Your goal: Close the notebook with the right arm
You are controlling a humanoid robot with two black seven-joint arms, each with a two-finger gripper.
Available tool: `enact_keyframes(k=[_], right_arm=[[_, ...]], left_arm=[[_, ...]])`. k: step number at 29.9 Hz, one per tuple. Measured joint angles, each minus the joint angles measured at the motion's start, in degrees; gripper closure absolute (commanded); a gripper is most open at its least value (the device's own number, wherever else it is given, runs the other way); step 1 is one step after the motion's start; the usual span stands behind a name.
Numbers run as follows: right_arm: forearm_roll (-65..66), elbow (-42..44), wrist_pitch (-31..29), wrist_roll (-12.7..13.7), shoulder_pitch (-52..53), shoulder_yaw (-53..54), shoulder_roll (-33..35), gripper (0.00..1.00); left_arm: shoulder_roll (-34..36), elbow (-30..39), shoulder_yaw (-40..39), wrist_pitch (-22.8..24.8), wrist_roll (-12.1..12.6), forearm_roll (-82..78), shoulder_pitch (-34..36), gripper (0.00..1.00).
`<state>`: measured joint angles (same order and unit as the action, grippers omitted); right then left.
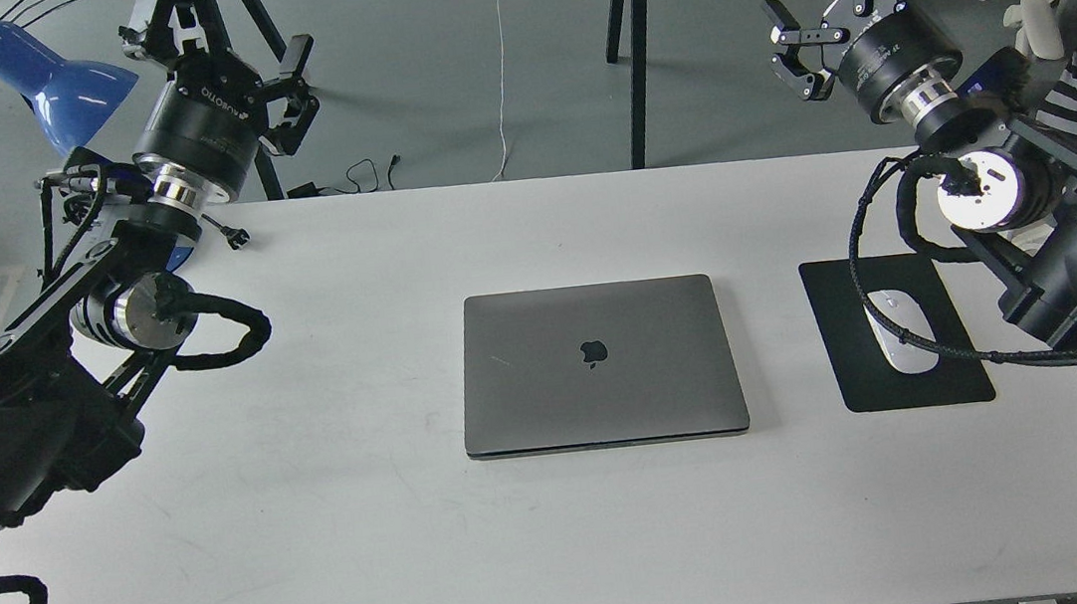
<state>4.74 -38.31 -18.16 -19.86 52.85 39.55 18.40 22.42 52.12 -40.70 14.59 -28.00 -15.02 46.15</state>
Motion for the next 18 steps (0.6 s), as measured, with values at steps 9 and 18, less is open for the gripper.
enact_keyframes(k=[9, 18], right_arm=[[0.57, -0.42, 3.95, 0.28, 0.24, -2.48, -1.71, 0.0], [0.97, -0.5, 6.63, 0.35, 3.73, -12.48, -0.98, 0.0]], left_arm=[[-0.01, 0.0, 0.0, 0.0, 0.0, 0.0, 0.08, 0.0], [-0.01, 0.0, 0.0, 0.0, 0.0, 0.0, 0.08, 0.0]])
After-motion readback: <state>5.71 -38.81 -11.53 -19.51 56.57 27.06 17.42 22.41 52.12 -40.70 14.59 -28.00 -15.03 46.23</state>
